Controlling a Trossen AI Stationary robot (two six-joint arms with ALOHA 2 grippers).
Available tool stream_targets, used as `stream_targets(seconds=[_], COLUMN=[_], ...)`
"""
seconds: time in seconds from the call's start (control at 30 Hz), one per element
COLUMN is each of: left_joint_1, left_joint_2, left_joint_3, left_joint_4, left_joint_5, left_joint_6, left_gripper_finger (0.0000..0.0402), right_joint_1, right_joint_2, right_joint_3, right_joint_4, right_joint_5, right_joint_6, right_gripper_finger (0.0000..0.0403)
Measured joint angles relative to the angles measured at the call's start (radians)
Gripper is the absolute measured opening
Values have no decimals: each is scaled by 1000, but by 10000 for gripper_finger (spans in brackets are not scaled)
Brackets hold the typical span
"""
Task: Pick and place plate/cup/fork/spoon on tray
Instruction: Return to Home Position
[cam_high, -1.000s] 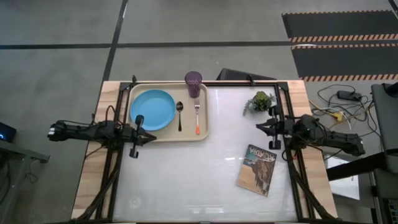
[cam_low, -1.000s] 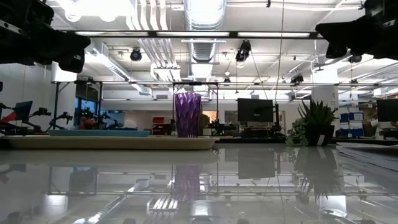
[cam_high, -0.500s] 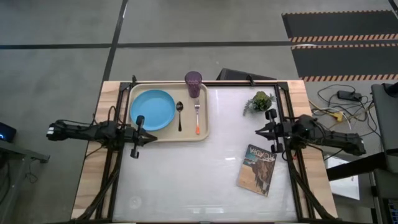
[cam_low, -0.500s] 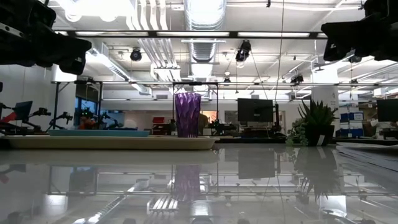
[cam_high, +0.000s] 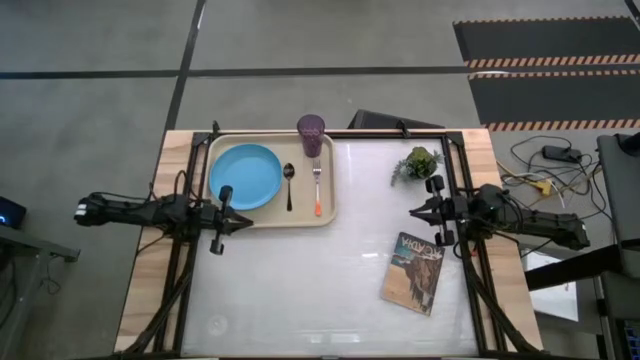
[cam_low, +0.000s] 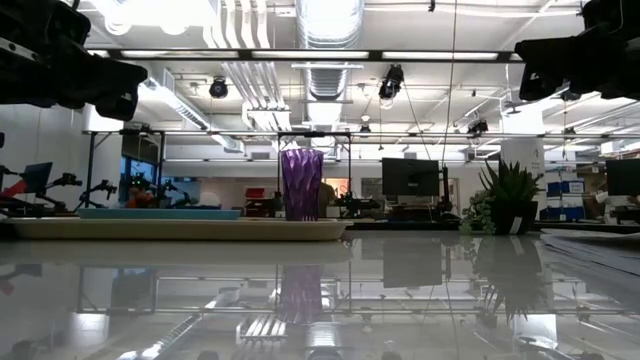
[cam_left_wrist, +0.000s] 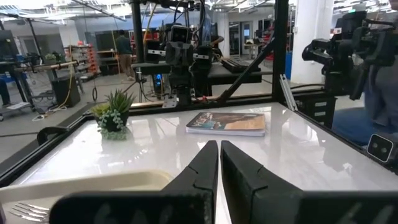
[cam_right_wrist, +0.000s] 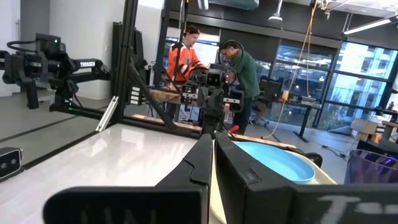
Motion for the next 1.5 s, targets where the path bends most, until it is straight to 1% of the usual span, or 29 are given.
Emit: stream_targets(seconds=[0.83,1.5], left_joint_1=[0,0], left_joint_2=[38,39], left_joint_3=[0,0], left_joint_4=[0,0], left_joint_5=[0,0], left_joint_6=[0,0], left_gripper_finger=[0,0], right_joint_1=[0,0], right_joint_2=[0,0], right_joint_3=[0,-1], right_joint_4=[0,0], right_joint_5=[0,0], right_joint_6=[0,0], right_gripper_finger=[9,9])
